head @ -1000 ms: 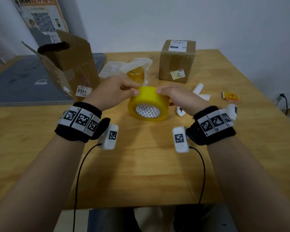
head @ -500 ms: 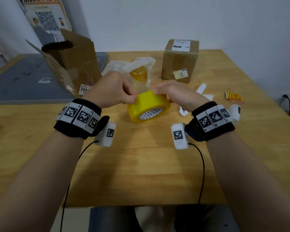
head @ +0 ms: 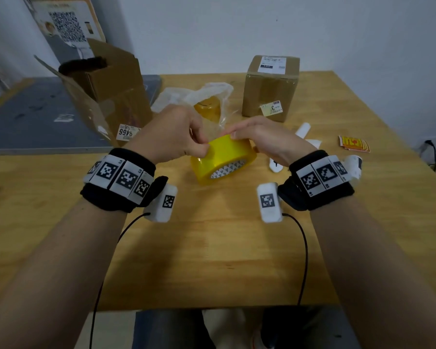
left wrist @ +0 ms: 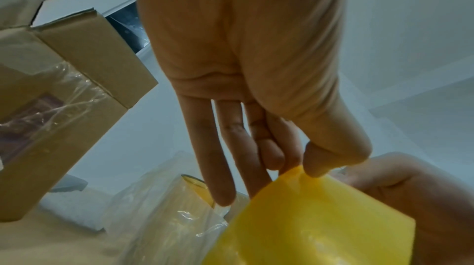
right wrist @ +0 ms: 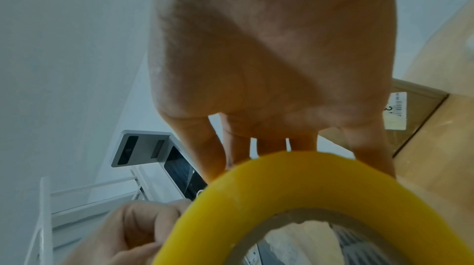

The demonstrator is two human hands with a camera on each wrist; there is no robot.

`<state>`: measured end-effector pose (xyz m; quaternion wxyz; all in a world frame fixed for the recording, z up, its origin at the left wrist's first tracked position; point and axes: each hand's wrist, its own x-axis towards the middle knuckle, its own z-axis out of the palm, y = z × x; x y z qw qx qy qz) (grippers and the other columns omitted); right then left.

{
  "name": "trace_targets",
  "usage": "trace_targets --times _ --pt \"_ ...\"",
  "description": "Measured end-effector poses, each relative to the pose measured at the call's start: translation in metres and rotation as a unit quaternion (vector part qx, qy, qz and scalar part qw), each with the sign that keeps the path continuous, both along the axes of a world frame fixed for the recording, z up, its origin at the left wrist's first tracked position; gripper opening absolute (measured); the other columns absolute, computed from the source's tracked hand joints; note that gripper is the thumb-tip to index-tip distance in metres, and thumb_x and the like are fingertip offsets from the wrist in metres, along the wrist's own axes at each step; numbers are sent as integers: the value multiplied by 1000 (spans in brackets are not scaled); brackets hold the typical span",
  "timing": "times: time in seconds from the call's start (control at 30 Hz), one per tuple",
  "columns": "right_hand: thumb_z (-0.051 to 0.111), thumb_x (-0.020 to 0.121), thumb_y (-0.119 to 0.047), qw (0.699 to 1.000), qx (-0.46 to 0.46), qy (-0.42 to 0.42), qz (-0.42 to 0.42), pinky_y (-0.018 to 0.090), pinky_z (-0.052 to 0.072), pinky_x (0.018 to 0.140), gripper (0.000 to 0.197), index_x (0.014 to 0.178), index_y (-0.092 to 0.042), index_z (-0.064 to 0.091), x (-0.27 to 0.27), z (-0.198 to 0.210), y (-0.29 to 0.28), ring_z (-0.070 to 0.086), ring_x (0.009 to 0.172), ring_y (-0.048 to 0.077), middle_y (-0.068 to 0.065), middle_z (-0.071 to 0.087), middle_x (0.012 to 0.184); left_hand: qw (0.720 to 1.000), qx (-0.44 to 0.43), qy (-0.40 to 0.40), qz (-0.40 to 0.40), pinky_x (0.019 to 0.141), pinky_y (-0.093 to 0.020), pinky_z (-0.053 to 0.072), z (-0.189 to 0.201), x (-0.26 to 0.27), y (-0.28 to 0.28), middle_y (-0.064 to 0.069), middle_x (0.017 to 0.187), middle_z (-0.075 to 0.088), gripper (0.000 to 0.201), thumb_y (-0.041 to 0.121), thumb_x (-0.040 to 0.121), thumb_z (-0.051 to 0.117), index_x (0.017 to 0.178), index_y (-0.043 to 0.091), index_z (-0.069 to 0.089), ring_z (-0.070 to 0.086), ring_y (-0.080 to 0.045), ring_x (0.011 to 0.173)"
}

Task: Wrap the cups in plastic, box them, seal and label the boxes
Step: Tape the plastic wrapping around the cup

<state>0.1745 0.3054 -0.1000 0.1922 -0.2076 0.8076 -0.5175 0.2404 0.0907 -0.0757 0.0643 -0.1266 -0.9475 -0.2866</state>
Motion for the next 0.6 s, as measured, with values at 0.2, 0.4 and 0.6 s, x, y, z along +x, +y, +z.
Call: trace_targets --times 0.2,0.4,0.6 --pt "58 99 -13 1000 -8 2 -8 26 48 82 26 99 -28 79 3 3 -5 68 104 15 -1 76 110 1000 1 10 13 61 -26 51 -2 -2 -2 4 69 70 17 4 73 83 64 15 74 59 -1 59" --pt "57 103 -20 999 -5 -5 -32 17 48 68 24 115 -23 77 9 5 -6 68 93 7 -4 74 110 998 -6 53 37 61 -21 50 -10 -1 -3 7 73 68 14 9 76 82 71 19 73 58 3 61" --pt "54 106 -31 997 11 21 -74 24 46 71 25 123 -27 73 11 1 -9 65 94 7 -15 67 100 990 101 68 76 69 -18 57 -24 8 4 13 93 67 12 17 89 78 83 24 70 70 -1 81"
